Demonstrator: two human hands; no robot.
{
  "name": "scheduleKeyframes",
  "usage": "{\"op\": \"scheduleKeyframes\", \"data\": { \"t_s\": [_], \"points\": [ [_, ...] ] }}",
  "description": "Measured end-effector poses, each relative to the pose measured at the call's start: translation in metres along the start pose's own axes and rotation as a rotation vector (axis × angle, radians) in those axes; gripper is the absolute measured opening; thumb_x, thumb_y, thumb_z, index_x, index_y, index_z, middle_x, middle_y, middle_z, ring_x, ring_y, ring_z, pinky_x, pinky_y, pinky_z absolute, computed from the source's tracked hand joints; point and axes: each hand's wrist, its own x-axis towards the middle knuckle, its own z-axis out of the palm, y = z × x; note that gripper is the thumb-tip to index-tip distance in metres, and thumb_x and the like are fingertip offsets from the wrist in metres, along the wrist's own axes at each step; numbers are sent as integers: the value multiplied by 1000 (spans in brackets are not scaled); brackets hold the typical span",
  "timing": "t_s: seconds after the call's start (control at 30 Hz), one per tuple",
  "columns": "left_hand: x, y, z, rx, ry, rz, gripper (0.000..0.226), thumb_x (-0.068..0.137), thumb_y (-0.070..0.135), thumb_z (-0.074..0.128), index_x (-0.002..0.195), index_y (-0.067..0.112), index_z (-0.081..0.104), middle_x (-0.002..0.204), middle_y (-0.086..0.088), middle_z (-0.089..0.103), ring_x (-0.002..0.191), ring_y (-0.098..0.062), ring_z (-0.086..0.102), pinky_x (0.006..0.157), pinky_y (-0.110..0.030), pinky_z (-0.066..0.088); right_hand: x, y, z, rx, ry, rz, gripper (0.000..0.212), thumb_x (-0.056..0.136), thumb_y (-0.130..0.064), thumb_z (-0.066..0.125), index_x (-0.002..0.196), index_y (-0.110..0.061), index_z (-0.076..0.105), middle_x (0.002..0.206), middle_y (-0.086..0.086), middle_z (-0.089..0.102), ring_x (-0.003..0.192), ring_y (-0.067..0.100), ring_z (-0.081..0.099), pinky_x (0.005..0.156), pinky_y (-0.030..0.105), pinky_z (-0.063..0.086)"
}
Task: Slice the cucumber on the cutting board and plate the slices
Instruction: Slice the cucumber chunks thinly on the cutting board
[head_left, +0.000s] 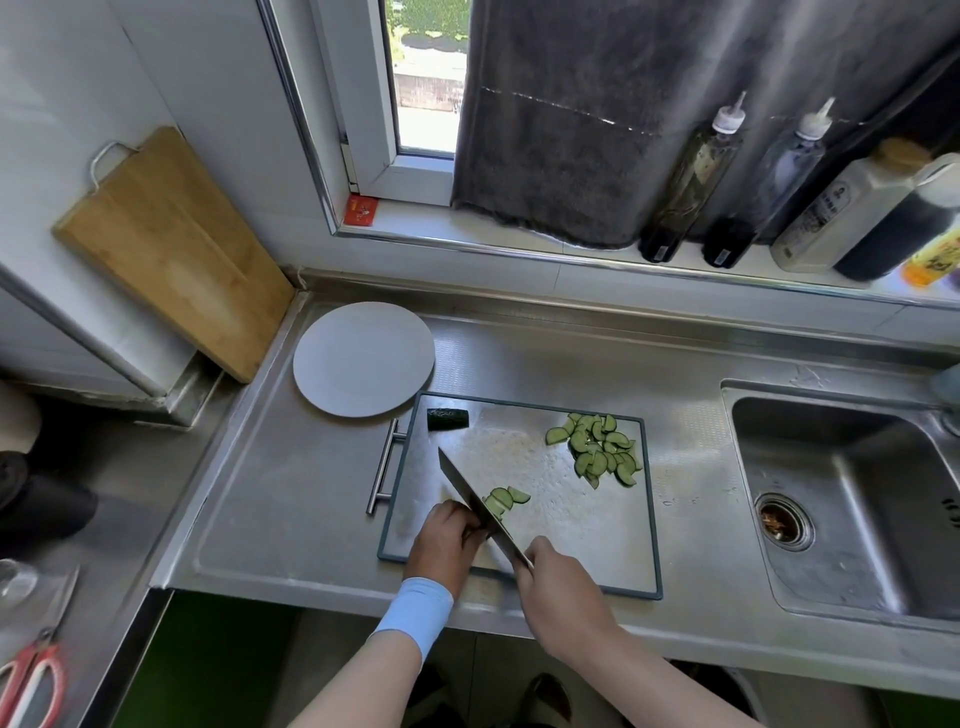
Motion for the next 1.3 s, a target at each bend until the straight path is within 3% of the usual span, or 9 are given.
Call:
{"op": "scheduleKeyframes", "data": {
  "t_s": [0.33,0.5,0.73,1.3],
  "points": [
    [-1,-3,0,7,-2,7,9,78,17,73,83,16,66,88,5,60,86,-9,53,75,-18,42,4,0,1,-14,-15,5,17,103,-35,37,100,-22,46,81,-4,58,68,15,52,58,33,38],
    [0,-4,0,6,-2,15,9,78,17,73,85,16,67,89,5,61,85,-8,53,76,-16,42,8,-1,3,-2,-33,18,18,103,-35,36,100,-20,46,83,-2,60,69,16,55,54,31,37],
    [0,-6,1,18,-4,21,12,72,11,75,80,14,66,85,3,61,82,-12,56,70,-22,46,21,-8,12,20,-36,44,19,102,-33,37,100,-17,47,86,1,61,76,22,57,65,37,44],
    [15,13,-1,89,-66,-23,12,80,16,68,86,19,59,91,7,51,88,-12,48,77,-23,45,35,13,-26,144,71,9,17,99,-41,47,92,-25,50,75,-5,63,66,13,59,54,29,40]
  ]
}}
